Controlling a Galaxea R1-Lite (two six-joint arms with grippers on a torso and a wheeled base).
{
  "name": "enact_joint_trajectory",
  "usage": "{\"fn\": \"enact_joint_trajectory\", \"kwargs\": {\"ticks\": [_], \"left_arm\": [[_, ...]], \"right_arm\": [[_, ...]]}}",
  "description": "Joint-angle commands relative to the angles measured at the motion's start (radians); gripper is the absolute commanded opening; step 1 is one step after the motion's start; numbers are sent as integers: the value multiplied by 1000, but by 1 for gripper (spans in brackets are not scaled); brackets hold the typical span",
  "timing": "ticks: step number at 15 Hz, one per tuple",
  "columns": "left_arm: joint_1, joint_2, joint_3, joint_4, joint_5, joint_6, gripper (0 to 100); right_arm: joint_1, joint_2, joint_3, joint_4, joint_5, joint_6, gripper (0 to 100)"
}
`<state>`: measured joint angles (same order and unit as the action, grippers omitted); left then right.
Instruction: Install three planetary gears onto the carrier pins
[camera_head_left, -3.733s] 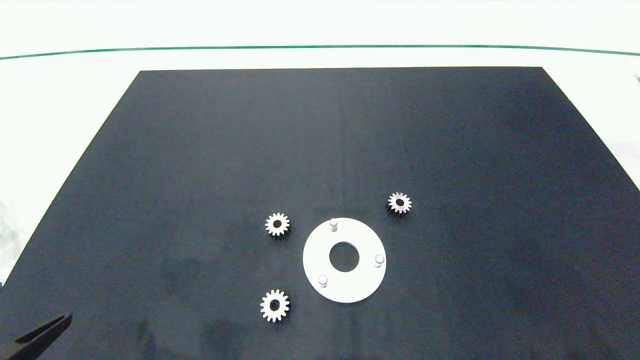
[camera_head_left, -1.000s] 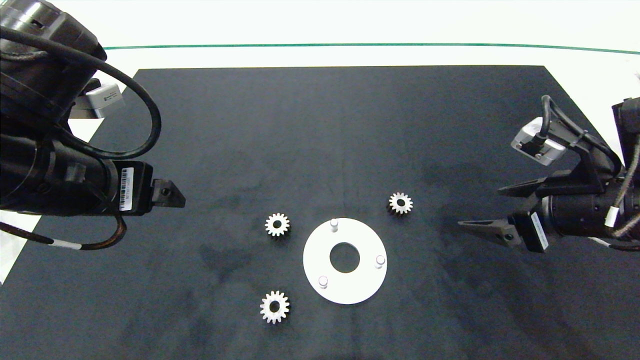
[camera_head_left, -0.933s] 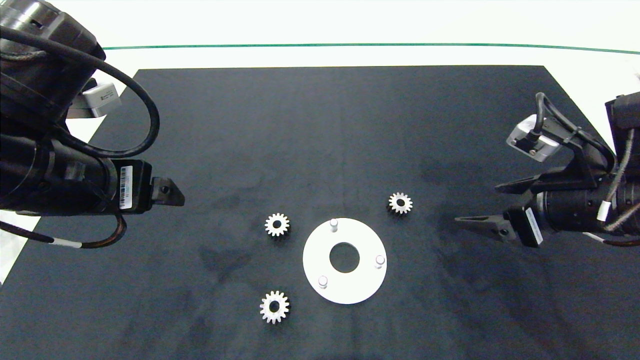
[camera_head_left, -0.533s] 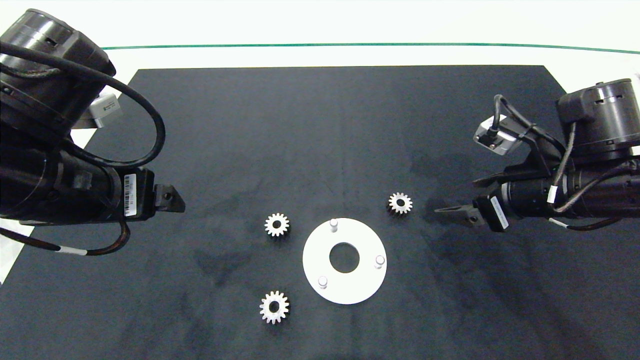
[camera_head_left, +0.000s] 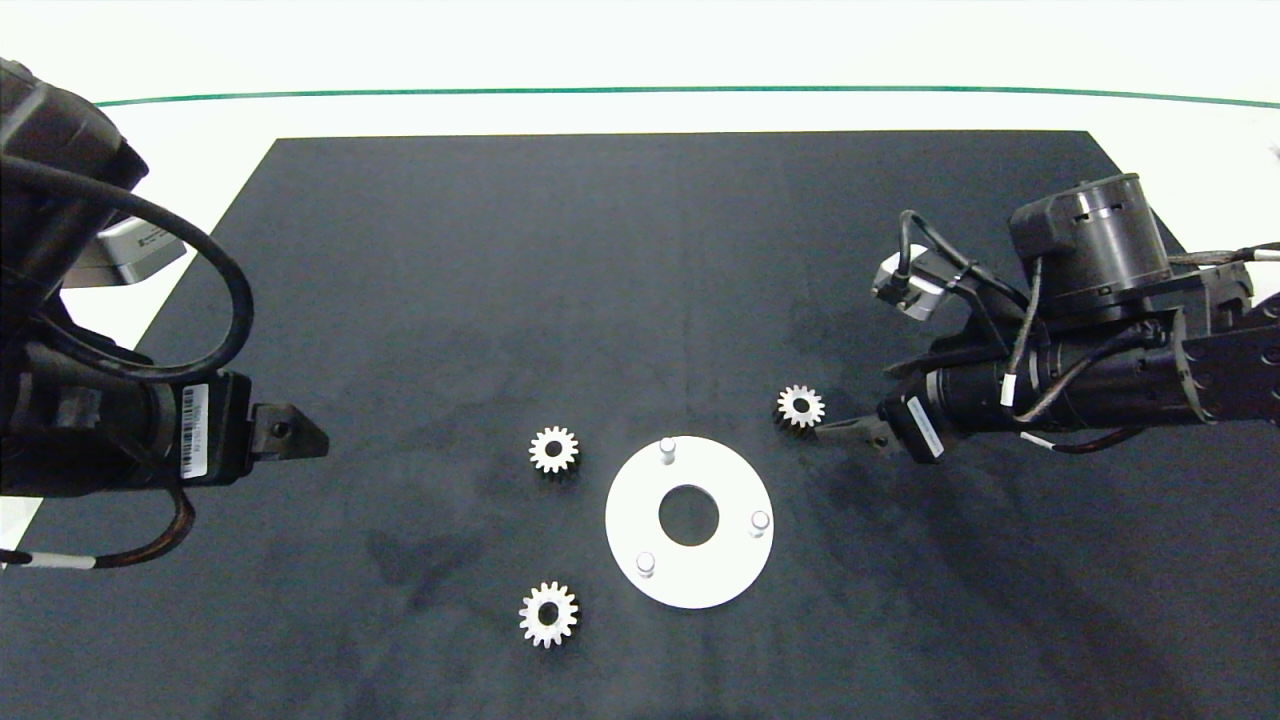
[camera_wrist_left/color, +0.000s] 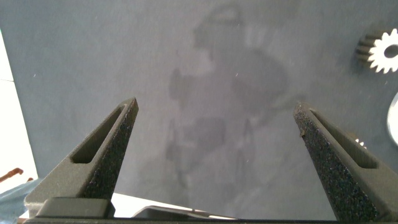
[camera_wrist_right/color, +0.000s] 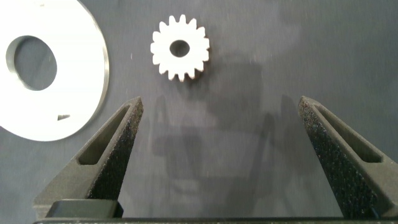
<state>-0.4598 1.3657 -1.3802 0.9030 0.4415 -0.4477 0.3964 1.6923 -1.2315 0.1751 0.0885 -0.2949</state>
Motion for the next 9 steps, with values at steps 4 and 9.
{"fn": "enact_joint_trajectory", "kwargs": {"ticks": [4,9], "left_arm": [[-2,-74,49,5,3,-2,100],[-13,-125,79,8,3,0,100]], "right_arm": [[35,89,-71,1,-29,-3,100],[68,118,-98,0,-46,-6,100]]}}
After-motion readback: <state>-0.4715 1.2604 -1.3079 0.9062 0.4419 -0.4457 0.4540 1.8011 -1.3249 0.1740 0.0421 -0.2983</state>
